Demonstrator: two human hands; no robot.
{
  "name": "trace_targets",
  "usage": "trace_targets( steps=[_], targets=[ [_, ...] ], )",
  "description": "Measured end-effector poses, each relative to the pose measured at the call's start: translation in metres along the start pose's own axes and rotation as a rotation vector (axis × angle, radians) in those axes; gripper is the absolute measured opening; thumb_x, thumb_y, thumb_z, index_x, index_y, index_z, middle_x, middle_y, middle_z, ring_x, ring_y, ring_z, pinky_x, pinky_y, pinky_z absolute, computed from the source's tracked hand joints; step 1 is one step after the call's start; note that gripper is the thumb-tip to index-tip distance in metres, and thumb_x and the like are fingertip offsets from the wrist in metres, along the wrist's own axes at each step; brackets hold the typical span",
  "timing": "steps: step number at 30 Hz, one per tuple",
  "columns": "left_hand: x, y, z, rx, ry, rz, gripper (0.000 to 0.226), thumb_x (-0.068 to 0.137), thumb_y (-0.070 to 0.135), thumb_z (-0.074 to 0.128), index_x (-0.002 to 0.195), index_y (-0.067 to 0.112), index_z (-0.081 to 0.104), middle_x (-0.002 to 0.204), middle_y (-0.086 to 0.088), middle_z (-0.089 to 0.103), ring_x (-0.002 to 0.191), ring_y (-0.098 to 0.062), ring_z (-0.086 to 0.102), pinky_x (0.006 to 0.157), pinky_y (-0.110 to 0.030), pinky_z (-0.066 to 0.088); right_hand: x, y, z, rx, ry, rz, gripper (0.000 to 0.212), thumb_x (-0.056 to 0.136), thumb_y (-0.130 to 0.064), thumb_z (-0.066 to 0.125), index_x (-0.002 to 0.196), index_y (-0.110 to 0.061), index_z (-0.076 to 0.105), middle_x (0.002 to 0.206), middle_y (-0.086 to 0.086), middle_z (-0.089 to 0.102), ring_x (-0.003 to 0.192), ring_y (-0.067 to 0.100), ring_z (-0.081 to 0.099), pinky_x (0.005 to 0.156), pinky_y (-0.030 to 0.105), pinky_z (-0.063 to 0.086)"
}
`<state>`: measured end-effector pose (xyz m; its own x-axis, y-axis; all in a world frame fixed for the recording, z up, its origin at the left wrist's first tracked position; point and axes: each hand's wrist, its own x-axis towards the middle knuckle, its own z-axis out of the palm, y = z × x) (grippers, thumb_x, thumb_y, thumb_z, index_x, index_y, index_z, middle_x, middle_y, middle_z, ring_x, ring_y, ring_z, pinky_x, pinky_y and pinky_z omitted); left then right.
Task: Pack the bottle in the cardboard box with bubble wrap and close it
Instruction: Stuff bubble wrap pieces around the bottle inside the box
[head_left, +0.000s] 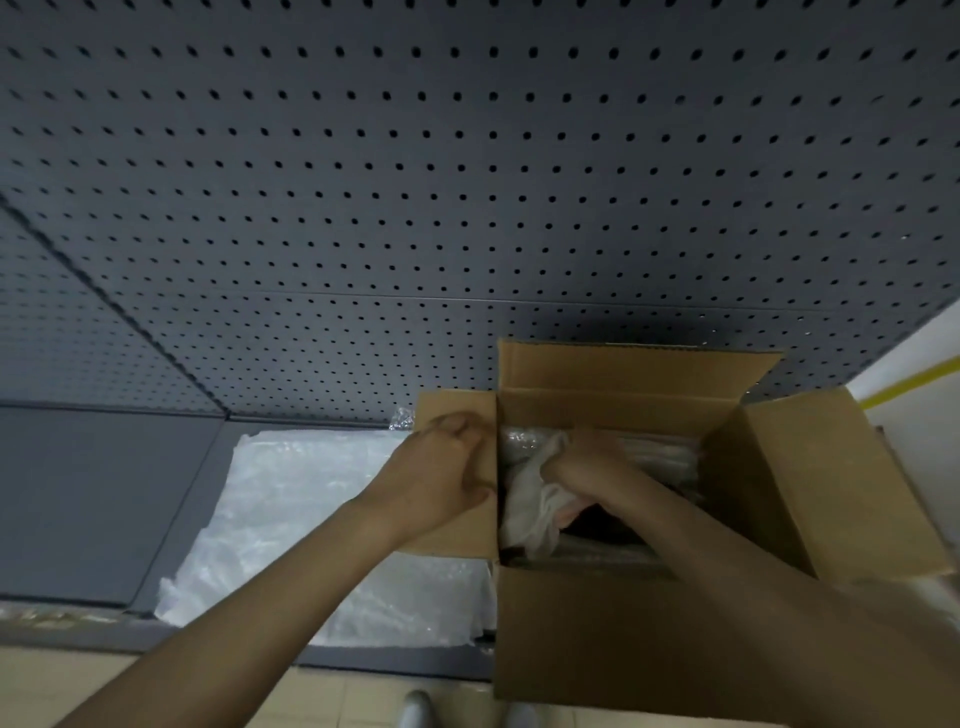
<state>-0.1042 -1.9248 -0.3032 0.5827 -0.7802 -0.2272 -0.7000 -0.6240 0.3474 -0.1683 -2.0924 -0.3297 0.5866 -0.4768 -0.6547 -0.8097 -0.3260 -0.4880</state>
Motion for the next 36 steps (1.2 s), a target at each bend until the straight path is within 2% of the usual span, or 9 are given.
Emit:
trace_targets(
  steps=[3, 6, 10, 16, 20, 25, 29, 33, 36],
  targets=[
    [0.002, -0.001, 0.001, -0.035, 0.005, -0.005, 0.065, 0.085, 0.037, 0.065, 0.143, 0.025, 0.039, 0.151, 0.007, 0.034, 0.132, -0.015, 0.041, 0.098, -0.024, 0.039, 0.008, -0.007, 0.01, 0.008, 0.026, 0.036, 0.035, 0.092, -0.018, 0.055, 0.12, 0.001, 0.05, 0.083, 0.009, 0.06, 0.066, 0.018, 0.064, 0.037, 0.017, 0.044],
    [0.005, -0.002, 0.0, -0.08, -0.025, -0.016, 0.062, 0.085, 0.034, 0.066, 0.141, 0.025, 0.041, 0.149, 0.006, 0.037, 0.129, -0.016, 0.044, 0.097, -0.028, 0.042, 0.021, -0.006, 0.023, 0.125, 0.163, 0.004, 0.045, 0.091, -0.022, 0.055, 0.129, -0.001, 0.042, 0.118, 0.017, 0.058, 0.099, 0.027, 0.062, 0.073, 0.025, 0.055],
    [0.009, -0.008, 0.003, -0.11, -0.04, -0.024, 0.059, 0.083, 0.035, 0.068, 0.136, 0.025, 0.045, 0.144, 0.007, 0.043, 0.124, -0.015, 0.049, 0.096, -0.03, 0.046, 0.019, 0.006, 0.041, 0.339, 0.261, -0.053, 0.039, 0.093, -0.012, 0.053, 0.128, 0.001, 0.046, 0.124, 0.013, 0.057, 0.086, 0.021, 0.062, 0.044, 0.006, 0.04],
    [0.011, -0.009, 0.006, -0.151, -0.021, -0.028, 0.066, 0.081, 0.033, 0.071, 0.139, 0.027, 0.042, 0.142, 0.007, 0.044, 0.123, -0.015, 0.051, 0.095, -0.029, 0.044, 0.015, 0.021, 0.071, 0.064, 0.131, -0.207, 0.032, 0.099, -0.025, 0.04, 0.128, -0.012, 0.044, 0.127, 0.013, 0.056, 0.117, 0.029, 0.055, 0.099, 0.039, 0.045],
    [0.011, -0.009, 0.006, -0.168, -0.03, -0.028, 0.067, 0.081, 0.032, 0.071, 0.141, 0.027, 0.041, 0.143, 0.005, 0.043, 0.122, -0.017, 0.05, 0.095, -0.03, 0.046, 0.031, 0.01, 0.063, -0.049, -0.037, -0.072, 0.039, 0.087, -0.016, 0.058, 0.123, -0.007, 0.046, 0.117, 0.014, 0.061, 0.101, 0.03, 0.062, 0.076, 0.034, 0.053],
    [0.012, -0.007, 0.005, -0.152, -0.059, -0.032, 0.063, 0.083, 0.03, 0.068, 0.14, 0.022, 0.042, 0.145, 0.001, 0.042, 0.124, -0.02, 0.05, 0.097, -0.033, 0.046, 0.04, 0.0, 0.047, 0.162, -0.204, 0.151, 0.012, 0.093, -0.008, 0.053, 0.092, 0.0, 0.062, 0.081, 0.021, 0.067, 0.07, 0.035, 0.069, 0.057, 0.042, 0.059],
    [0.013, -0.005, 0.003, -0.157, -0.068, -0.031, 0.063, 0.083, 0.028, 0.068, 0.14, 0.02, 0.042, 0.145, 0.001, 0.041, 0.126, -0.019, 0.048, 0.099, -0.032, 0.044, 0.033, 0.005, 0.06, -0.014, -0.208, -0.014, 0.025, 0.093, 0.0, 0.044, 0.071, -0.011, 0.045, 0.067, 0.011, 0.054, 0.059, 0.03, 0.059, 0.062, 0.043, 0.058],
    [0.013, -0.003, 0.002, -0.129, -0.085, -0.041, 0.064, 0.085, 0.029, 0.067, 0.142, 0.019, 0.04, 0.147, 0.001, 0.039, 0.126, -0.019, 0.048, 0.097, -0.03, 0.044, 0.041, 0.001, 0.07, -0.091, -0.226, -0.029, 0.017, 0.096, -0.002, 0.043, 0.087, -0.011, 0.054, 0.089, 0.014, 0.063, 0.07, 0.028, 0.063, 0.058, 0.035, 0.057],
    [0.013, -0.002, 0.002, -0.135, -0.092, -0.043, 0.063, 0.086, 0.029, 0.066, 0.142, 0.02, 0.04, 0.149, 0.002, 0.036, 0.127, -0.019, 0.047, 0.099, -0.03, 0.043, 0.04, 0.0, 0.064, -0.101, -0.33, 0.04, 0.02, 0.091, 0.007, 0.051, 0.082, -0.011, 0.051, 0.095, 0.016, 0.063, 0.067, 0.022, 0.062, 0.036, 0.028, 0.053]
  ],
)
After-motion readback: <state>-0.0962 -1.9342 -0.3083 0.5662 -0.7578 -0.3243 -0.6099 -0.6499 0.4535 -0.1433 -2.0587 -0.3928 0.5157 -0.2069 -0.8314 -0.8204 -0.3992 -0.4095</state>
